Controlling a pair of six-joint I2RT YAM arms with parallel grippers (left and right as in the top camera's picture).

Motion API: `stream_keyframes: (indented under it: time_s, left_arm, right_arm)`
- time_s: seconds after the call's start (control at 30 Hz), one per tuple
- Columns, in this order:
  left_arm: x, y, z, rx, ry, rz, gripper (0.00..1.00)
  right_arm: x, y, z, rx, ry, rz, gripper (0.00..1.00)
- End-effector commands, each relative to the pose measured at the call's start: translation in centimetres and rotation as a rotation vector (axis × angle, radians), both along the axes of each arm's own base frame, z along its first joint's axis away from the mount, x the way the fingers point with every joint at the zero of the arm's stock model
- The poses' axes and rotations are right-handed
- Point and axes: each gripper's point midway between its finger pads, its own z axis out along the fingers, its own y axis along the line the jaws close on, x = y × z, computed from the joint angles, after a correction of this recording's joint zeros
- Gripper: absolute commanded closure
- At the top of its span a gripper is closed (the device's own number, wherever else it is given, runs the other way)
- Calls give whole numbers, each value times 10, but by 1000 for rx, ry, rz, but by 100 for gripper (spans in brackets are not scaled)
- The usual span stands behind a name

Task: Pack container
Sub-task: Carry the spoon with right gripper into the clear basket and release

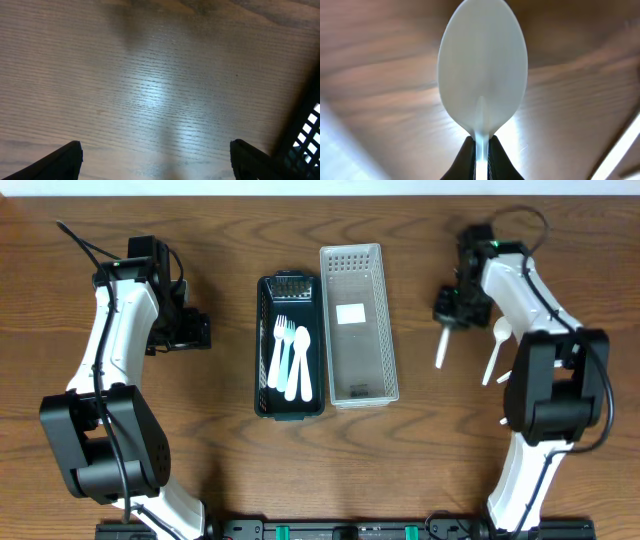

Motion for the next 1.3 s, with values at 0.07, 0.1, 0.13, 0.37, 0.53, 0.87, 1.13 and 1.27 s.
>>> stream_keyframes:
  time_s: [0.07,0.1,0.13,0.37,0.53,0.87,1.13,1.27]
  left_arm:
    - [-1,2,0,4,4,-7,13]
    - [-1,2,0,4,4,-7,13]
    - [-1,2,0,4,4,-7,13]
    - [1,3,0,6,-6,-7,13]
    - [5,3,1,7,-19,-7,13]
    - [5,3,1,7,-19,-7,13]
    - [4,3,1,7,-18,-7,13]
    - [4,3,1,6,-15,-7,13]
  right_arm:
    - [15,75,123,55,-301,230,98]
    - [13,90,132,65,-325,263,98]
    - [11,102,137,71,-336,287,99]
    - [-9,163,109,66,-278,402,98]
    - [-15,182,58,42,-168,408,98]
    - [-39,192,0,35,19,430,83]
    - [-31,191,24,52,-39,435,45]
    - [-6,170,95,54,-211,386,45]
